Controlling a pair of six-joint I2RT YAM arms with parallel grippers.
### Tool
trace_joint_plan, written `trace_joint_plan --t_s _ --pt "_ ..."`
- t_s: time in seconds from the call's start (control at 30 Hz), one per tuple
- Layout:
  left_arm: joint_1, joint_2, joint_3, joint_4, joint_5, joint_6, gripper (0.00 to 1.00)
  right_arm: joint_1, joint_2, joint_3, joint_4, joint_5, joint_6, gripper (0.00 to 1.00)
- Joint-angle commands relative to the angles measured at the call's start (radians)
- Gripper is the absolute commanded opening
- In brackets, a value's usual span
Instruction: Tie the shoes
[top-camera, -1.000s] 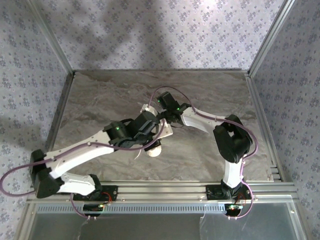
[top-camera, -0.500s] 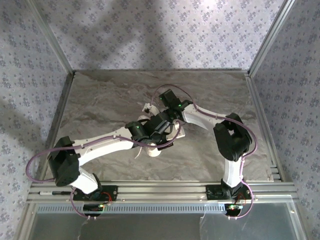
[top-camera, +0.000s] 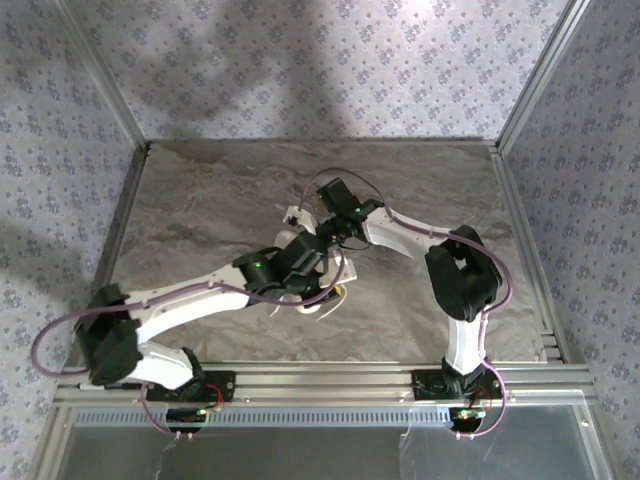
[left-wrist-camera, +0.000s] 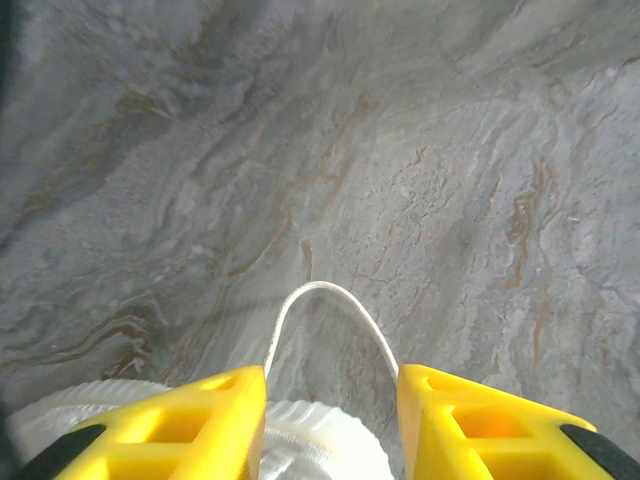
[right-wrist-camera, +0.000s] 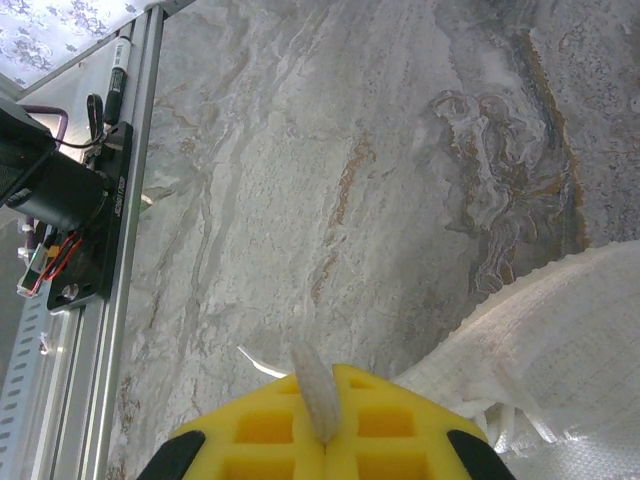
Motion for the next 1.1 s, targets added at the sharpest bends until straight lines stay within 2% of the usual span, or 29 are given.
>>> trace_joint_plan --t_s 0.0,0.23,0.43,0.7,1.07 --pt "0.058 -0.142 -0.065 0.101 0.0 -0.052 0.39 0.008 0.003 0.003 -0.03 -0.029 -0.014 0.0" --pt "0.273 -0.401 -0.284 0.172 0.086 -0.267 0.38 0.015 -0.022 -0.023 -0.025 0.01 -0.011 0.0" --pt "0.498 -0.464 -0.359 0.249 0.291 -0.419 0.36 0.033 -0.041 -0.054 -0.001 0.031 -0.015 0.0" --pt "0.548 -0.394 -0.377 0.344 0.466 -0.387 0.35 0.038 -0.05 -0.067 0.012 0.017 -0.024 0.01" --pt "0.627 -0.257 -0.384 0.485 0.643 -0.447 0.34 0.04 -0.065 -0.085 0.033 0.016 -0.073 0.01"
